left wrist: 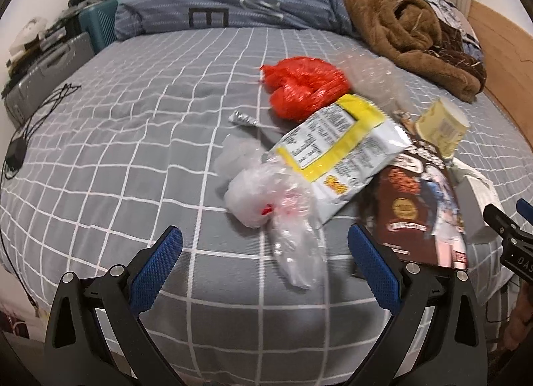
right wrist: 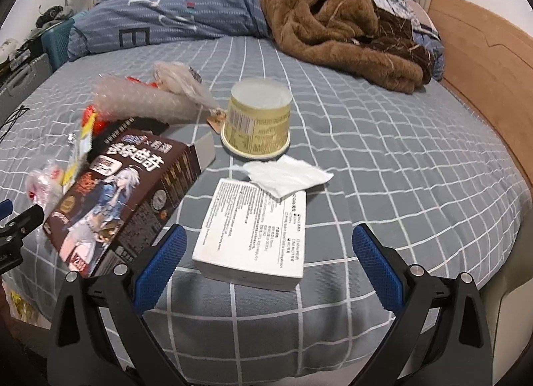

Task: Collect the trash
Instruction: 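Grasp the clear plastic bag with the left gripper while the right gripper grasps the white box, then carry the plastic bag and white box off the bed toward the black bin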

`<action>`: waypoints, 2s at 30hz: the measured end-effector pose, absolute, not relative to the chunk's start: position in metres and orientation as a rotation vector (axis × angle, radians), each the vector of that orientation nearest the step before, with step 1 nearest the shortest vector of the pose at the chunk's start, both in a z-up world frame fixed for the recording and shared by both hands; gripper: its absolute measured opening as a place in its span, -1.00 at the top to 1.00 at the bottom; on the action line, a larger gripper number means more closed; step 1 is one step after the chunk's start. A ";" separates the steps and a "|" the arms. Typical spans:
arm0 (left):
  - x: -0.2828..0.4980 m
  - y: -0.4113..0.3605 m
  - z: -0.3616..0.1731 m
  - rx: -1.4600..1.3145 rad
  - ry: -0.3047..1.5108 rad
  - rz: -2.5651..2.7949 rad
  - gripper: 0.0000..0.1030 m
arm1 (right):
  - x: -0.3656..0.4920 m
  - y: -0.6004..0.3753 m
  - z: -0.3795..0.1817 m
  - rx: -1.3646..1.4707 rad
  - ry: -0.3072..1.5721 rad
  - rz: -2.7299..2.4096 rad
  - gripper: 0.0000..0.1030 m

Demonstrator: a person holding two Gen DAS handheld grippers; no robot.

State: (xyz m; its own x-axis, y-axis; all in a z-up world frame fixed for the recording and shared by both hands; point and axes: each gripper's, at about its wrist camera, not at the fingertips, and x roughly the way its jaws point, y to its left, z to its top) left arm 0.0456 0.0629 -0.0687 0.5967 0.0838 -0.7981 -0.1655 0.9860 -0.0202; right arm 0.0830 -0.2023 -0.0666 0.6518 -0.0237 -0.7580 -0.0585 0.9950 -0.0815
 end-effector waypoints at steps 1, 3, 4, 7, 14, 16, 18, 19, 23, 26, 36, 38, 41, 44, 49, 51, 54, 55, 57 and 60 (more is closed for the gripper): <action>0.047 0.064 -0.071 -0.100 0.925 0.149 -0.89 | 0.085 -0.202 -0.069 -0.100 0.868 0.015 -0.86; 0.050 0.067 -0.075 -0.110 0.932 0.150 -0.88 | 0.089 -0.201 -0.072 -0.097 0.874 0.007 -0.86; 0.051 0.068 -0.076 -0.114 0.937 0.151 -0.86 | 0.089 -0.201 -0.073 -0.095 0.877 0.007 -0.86; 0.056 0.068 -0.078 -0.113 0.941 0.146 -0.83 | 0.091 -0.199 -0.077 -0.091 0.887 0.010 -0.85; 0.067 0.064 -0.081 -0.109 0.957 0.104 -0.54 | 0.096 -0.197 -0.086 -0.098 0.907 0.004 -0.75; 0.068 0.063 -0.082 -0.112 0.958 0.097 -0.47 | 0.098 -0.197 -0.087 -0.097 0.914 0.003 -0.72; 0.070 0.062 -0.084 -0.117 0.966 0.087 -0.32 | 0.098 -0.197 -0.089 -0.094 0.921 0.007 -0.65; 0.071 0.061 -0.085 -0.116 0.972 0.089 -0.23 | 0.099 -0.197 -0.090 -0.091 0.928 0.011 -0.58; 0.070 0.060 -0.084 -0.109 0.971 0.078 -0.07 | 0.100 -0.195 -0.092 -0.082 0.947 0.028 -0.34; 0.068 0.058 -0.080 -0.107 0.965 0.074 -0.04 | 0.099 -0.195 -0.090 -0.074 0.945 0.038 -0.33; 0.052 0.054 -0.046 -0.091 0.883 0.070 -0.04 | 0.087 -0.195 -0.063 -0.059 0.887 0.053 -0.32; 0.050 0.052 -0.041 -0.083 0.869 0.069 -0.04 | 0.085 -0.195 -0.059 -0.060 0.877 0.054 -0.32; 0.046 0.049 -0.034 -0.074 0.856 0.065 -0.04 | 0.080 -0.196 -0.051 -0.061 0.860 0.056 -0.32; 0.041 0.047 -0.030 -0.072 0.843 0.072 -0.04 | 0.074 -0.198 -0.044 -0.055 0.844 0.056 -0.32; 0.030 0.043 -0.024 -0.067 0.828 0.062 -0.04 | 0.063 -0.199 -0.034 -0.050 0.824 0.065 -0.32; 0.024 0.041 -0.022 -0.064 0.825 0.056 -0.04 | 0.059 -0.199 -0.031 -0.049 0.816 0.067 -0.32; 0.015 0.036 -0.019 -0.054 0.816 0.050 -0.04 | 0.052 -0.199 -0.027 -0.053 0.807 0.070 -0.32; 0.013 0.034 -0.018 -0.054 0.815 0.048 -0.04 | 0.050 -0.199 -0.026 -0.053 0.804 0.070 -0.32; 0.009 0.032 -0.018 -0.053 0.815 0.044 -0.04 | 0.044 -0.198 -0.023 -0.057 0.798 0.073 -0.32; 0.006 0.030 -0.017 -0.052 0.818 0.041 -0.04 | 0.038 -0.197 -0.020 -0.060 0.789 0.075 -0.32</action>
